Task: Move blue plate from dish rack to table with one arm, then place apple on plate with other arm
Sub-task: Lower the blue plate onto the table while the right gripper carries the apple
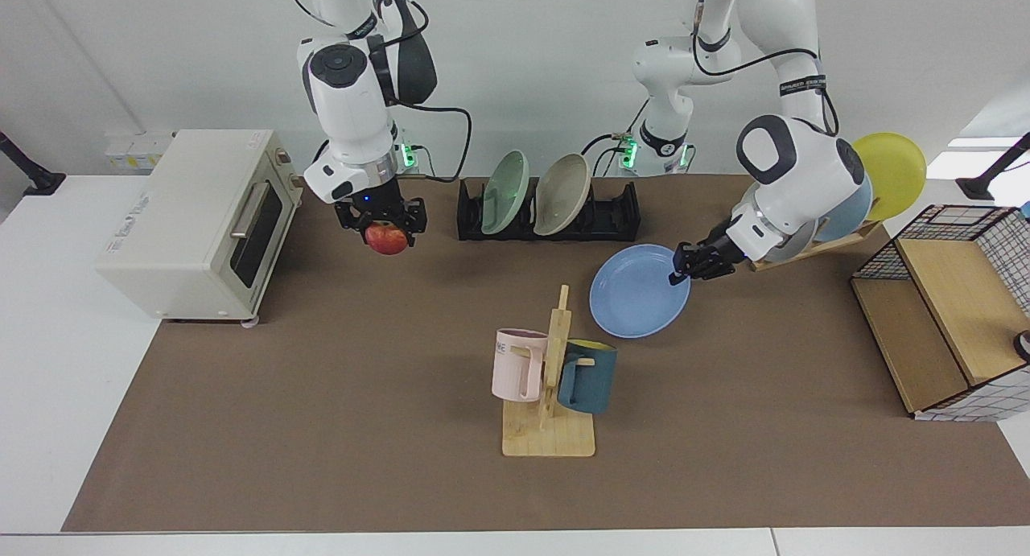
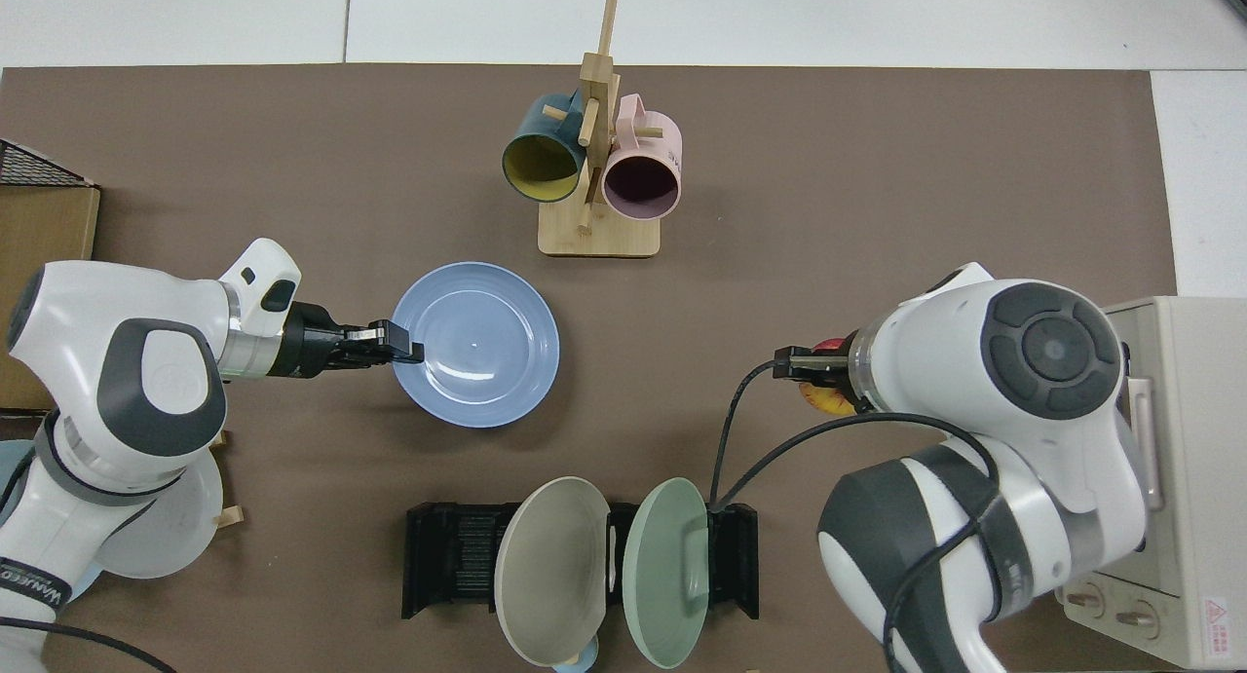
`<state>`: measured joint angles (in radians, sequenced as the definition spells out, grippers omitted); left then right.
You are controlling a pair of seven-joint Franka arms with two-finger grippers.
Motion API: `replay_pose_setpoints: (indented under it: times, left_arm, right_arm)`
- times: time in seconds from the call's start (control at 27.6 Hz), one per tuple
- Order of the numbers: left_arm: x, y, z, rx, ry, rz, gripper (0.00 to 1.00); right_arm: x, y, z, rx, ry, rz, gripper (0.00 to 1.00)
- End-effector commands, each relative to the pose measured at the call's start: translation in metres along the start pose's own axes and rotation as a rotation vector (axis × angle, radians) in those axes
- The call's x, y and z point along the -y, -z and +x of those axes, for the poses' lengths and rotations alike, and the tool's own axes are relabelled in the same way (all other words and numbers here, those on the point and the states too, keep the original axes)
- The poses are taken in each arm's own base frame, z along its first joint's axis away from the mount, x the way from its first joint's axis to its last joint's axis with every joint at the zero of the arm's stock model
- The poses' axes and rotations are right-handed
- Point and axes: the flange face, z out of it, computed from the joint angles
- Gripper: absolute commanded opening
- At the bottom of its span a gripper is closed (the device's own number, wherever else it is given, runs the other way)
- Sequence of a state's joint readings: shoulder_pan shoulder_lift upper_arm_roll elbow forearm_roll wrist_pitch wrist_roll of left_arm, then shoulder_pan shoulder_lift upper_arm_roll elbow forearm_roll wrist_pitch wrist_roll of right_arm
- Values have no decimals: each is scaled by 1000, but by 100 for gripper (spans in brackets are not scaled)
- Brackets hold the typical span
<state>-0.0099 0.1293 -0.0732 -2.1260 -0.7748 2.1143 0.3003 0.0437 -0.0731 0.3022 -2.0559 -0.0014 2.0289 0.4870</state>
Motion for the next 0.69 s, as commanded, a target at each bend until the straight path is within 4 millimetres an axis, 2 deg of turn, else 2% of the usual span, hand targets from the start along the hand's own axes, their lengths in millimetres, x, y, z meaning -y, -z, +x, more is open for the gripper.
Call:
replay_pose_setpoints:
  times: [0.0, 0.18, 0.25, 0.36, 0.54, 0.65]
  left_arm:
    - [-8, -15, -9, 11, 2, -44, 0]
    - [-7, -24, -15, 9, 25, -101, 0]
    - [-12, -37, -24, 15, -9, -100, 0]
    - [-13, -44, -24, -30, -3, -102, 0]
    - [-16, -68, -27, -28, -14, -123, 0]
    - [-26, -80, -28, -44, -28, -110, 0]
  right_arm:
    - [21, -4, -3, -8, -27, 15, 1]
    - [34, -3, -9, -6, -49, 17, 0]
    - [44, -1, -12, -11, -57, 20, 0]
    - [53, -4, -14, -6, -77, 19, 0]
    - [68, -4, -22, -9, -81, 18, 0]
    - [72, -3, -21, -9, -83, 20, 0]
